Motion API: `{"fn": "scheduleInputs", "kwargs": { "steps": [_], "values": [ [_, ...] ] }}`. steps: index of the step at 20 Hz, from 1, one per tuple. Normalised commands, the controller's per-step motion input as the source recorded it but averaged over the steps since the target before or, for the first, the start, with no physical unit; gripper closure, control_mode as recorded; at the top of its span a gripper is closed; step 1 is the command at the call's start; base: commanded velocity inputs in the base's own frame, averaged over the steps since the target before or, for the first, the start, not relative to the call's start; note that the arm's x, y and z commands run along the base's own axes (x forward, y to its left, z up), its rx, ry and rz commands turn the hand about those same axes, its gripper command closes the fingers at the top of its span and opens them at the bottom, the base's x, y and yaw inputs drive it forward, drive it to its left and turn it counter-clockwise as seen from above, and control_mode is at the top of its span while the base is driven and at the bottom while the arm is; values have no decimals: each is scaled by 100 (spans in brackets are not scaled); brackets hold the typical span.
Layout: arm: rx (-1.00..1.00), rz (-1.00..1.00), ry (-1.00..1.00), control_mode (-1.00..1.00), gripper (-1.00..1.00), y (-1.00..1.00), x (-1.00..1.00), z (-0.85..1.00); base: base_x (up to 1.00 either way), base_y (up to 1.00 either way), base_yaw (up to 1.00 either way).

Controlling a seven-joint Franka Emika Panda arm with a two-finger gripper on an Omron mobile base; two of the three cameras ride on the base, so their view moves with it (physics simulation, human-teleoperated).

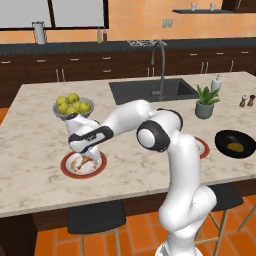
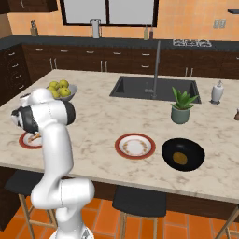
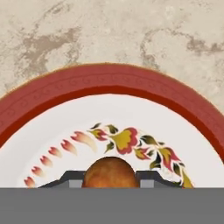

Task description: Pick the chicken drumstick and avocado from their plates and place them in the bowl. Then put the bowl in the fridge.

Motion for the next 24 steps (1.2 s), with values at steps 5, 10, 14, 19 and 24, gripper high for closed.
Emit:
{"fn": "scheduleInputs", "kwargs": {
  "steps": [5,10,14,19,24],
  "values": [
    [0,12,0,-100,100,-95,-62,74,0,0,0],
    [2,11,-1,-100,100,-100,-99,77,0,0,0],
    [7,9,-11,-100,100,-100,-100,42,0,0,0],
    [1,12,0,-100,100,-100,-52,56,0,0,0],
    [-5,10,18,-100,100,-100,0,48,0,0,0]
  ]
}}
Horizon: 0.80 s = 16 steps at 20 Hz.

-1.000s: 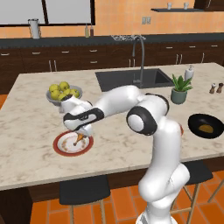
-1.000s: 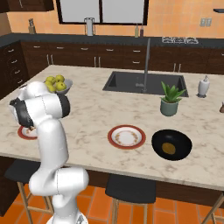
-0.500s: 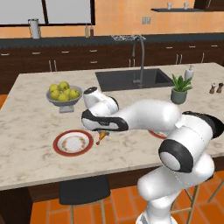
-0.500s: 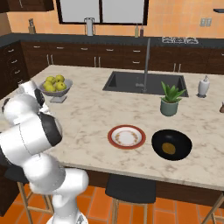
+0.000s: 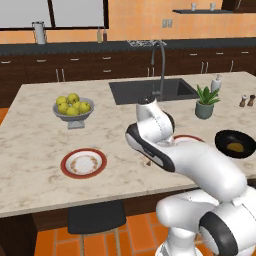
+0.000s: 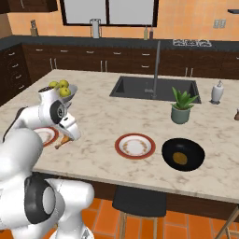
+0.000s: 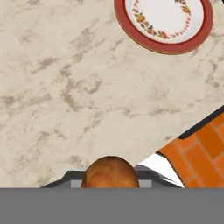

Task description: Pick the chicken drumstick and avocado from their plates and place them in the bowl. Then put the bowl in the fridge.

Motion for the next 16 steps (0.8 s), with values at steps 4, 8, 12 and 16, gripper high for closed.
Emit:
{"fn": "scheduleInputs", "kwargs": {
  "steps": [4,8,12,16],
  "values": [
    [-11,16,8,-100,100,-100,0,31,0,0,0],
    [-8,1,7,-100,100,-100,17,15,0,0,0],
    [-1,0,11,-100,100,-100,10,9,0,0,0],
    [-1,0,1,-100,100,-100,1,8,0,0,0]
  ]
}}
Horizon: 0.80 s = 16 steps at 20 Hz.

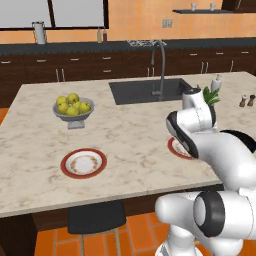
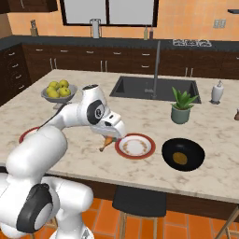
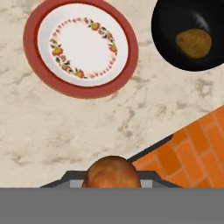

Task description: Pick the chicken drumstick and avocado from their plates and place them in the bowl. Then put the bowl in the fridge.

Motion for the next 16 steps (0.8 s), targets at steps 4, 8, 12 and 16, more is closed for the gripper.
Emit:
{"fn": "scheduleInputs", "kwargs": {
  "steps": [4,8,12,16],
  "values": [
    [0,0,14,-100,100,-100,2,21,0,0,0],
    [-1,0,9,-100,100,-100,0,24,0,0,0],
    [0,4,13,-100,100,-100,0,41,0,0,0],
    [0,12,14,-100,100,-100,4,21,0,0,0]
  ]
}}
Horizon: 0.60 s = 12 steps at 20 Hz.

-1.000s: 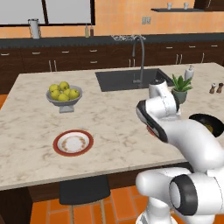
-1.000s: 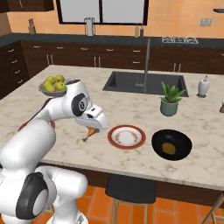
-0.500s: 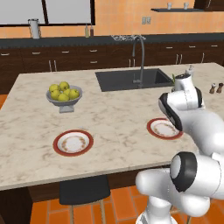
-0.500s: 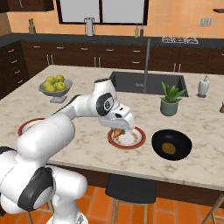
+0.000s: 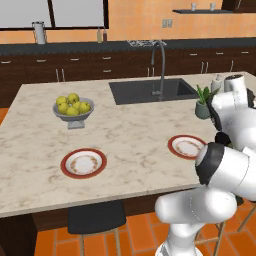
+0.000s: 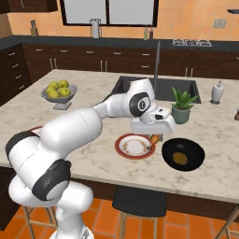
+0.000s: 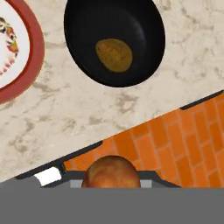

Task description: Pick the chicken drumstick and avocado from their plates and place them in the bowl. Then put the bowl in the fridge.

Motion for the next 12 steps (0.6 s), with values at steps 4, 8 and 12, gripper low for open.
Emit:
{"fn": "scheduleInputs", "kwargs": {
  "steps": [4,8,12],
  "values": [
    [0,21,1,-100,100,-96,3,-15,0,0,0],
    [0,22,0,-100,100,-23,41,-29,0,0,0],
    [3,28,0,-100,100,-34,57,-7,0,0,0]
  ]
}}
